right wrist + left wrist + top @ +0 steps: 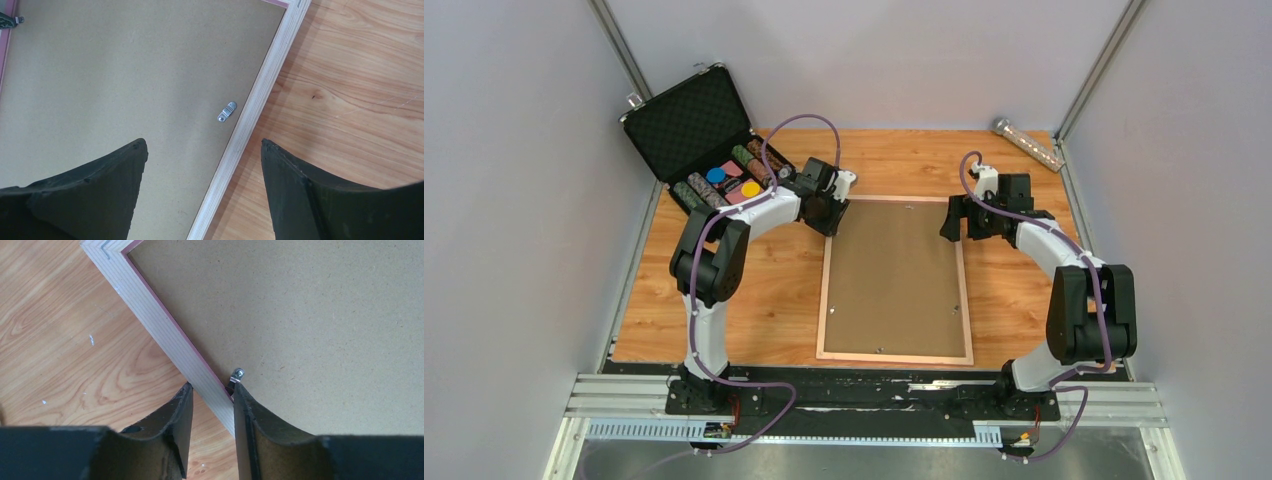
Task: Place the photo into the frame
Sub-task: Install the photo frame at the center of the board.
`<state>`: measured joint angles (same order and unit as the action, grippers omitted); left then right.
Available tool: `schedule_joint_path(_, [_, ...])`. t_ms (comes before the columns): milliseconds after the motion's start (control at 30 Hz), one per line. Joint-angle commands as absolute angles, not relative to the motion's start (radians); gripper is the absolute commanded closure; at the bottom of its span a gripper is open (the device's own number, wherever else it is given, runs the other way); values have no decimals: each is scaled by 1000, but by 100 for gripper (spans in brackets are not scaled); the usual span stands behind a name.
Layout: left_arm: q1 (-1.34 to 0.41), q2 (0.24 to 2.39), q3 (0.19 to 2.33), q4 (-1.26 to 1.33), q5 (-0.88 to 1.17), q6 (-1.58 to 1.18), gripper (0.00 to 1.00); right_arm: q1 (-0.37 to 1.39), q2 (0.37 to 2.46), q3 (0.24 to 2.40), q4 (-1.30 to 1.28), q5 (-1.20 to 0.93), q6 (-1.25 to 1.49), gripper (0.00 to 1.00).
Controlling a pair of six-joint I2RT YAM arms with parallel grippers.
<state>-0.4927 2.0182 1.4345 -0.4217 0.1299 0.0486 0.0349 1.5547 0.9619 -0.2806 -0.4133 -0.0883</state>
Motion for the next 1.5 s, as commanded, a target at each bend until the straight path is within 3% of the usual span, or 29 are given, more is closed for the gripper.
schedule_joint_path(0, [-502, 1999, 1484, -425, 164, 81, 55, 31, 1564, 981, -270, -431, -104, 19])
schedule_joint_path(167, [-502, 1995, 1484, -428, 154, 76, 35, 31, 1565, 982, -272, -431, -105, 19])
schedule_joint_path(300, [-502, 2000, 1485, -429, 150, 77, 32, 31, 1567, 983, -272, -431, -106, 19])
schedule_joint_path(700, [-502, 2017, 1488, -430, 122, 96, 46, 31, 1571, 986, -276, -437, -106, 19])
schedule_joint_path(1467, [-502, 2042, 1463, -402, 106, 91, 54, 31, 1569, 989, -281, -440, -106, 20])
